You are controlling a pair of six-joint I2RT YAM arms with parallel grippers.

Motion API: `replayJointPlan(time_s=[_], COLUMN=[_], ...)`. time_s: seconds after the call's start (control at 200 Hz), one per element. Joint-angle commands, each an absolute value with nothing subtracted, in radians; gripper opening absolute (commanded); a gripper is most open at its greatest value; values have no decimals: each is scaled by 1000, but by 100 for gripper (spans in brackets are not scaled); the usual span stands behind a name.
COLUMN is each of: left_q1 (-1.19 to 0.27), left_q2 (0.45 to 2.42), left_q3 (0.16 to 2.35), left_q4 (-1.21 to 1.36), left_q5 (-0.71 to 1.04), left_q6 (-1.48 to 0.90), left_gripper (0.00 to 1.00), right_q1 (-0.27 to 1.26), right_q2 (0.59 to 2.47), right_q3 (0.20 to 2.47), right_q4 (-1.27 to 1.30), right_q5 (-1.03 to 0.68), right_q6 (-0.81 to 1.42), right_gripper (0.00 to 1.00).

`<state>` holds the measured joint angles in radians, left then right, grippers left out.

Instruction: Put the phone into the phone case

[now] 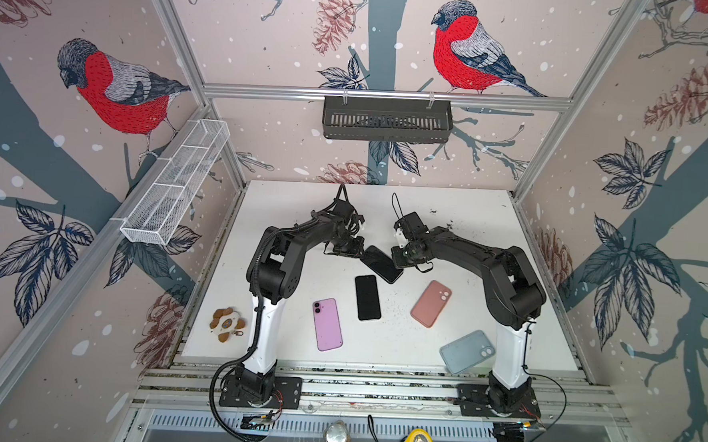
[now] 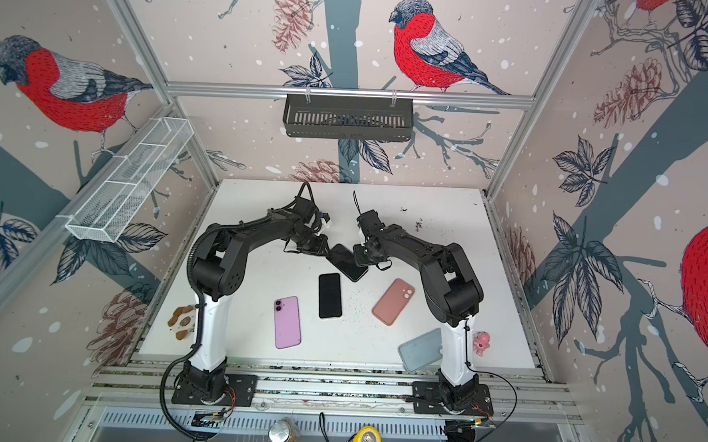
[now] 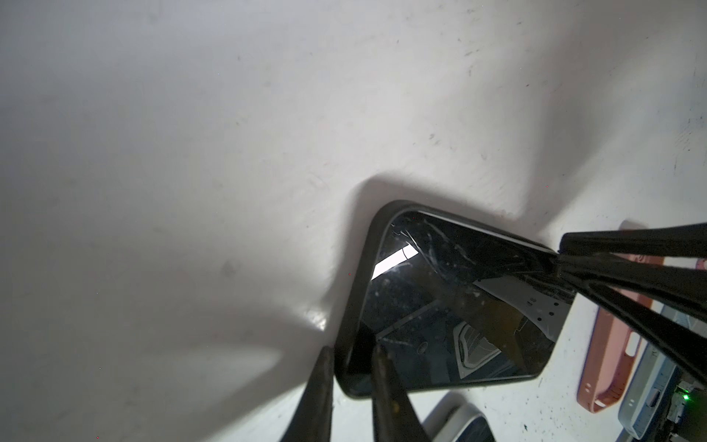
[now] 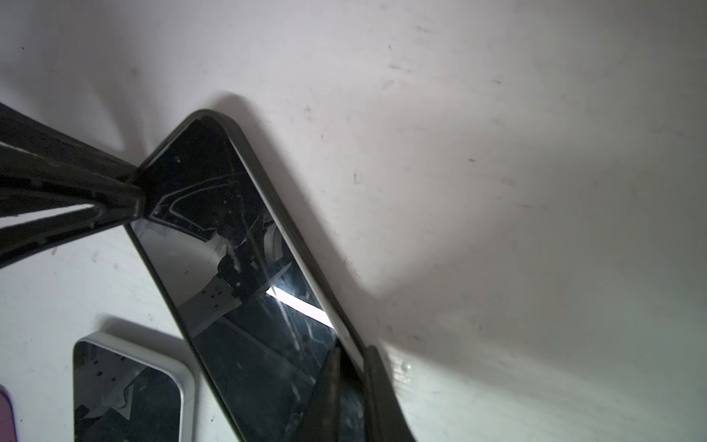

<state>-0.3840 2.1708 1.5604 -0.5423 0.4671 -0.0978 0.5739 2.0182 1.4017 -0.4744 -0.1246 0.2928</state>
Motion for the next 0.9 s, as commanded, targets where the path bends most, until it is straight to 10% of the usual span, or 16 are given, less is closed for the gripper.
replayJointPlan(time_s=[0.0,0.896], left_q1=[-393,-393], left_q2=[2186,2184], left_q3=[1557,1561], left_q4=[-627,-631], left_q5=[433,426], left_q6=[-77,-72], left_gripper=[19,20], right_q1=[583,565], right_q2=[2017,2048], right_q3=[1401,1448], right_q4=[-602,-710], right_q5=[-82,-130], right_q6=[268,209], right_gripper=[16,16])
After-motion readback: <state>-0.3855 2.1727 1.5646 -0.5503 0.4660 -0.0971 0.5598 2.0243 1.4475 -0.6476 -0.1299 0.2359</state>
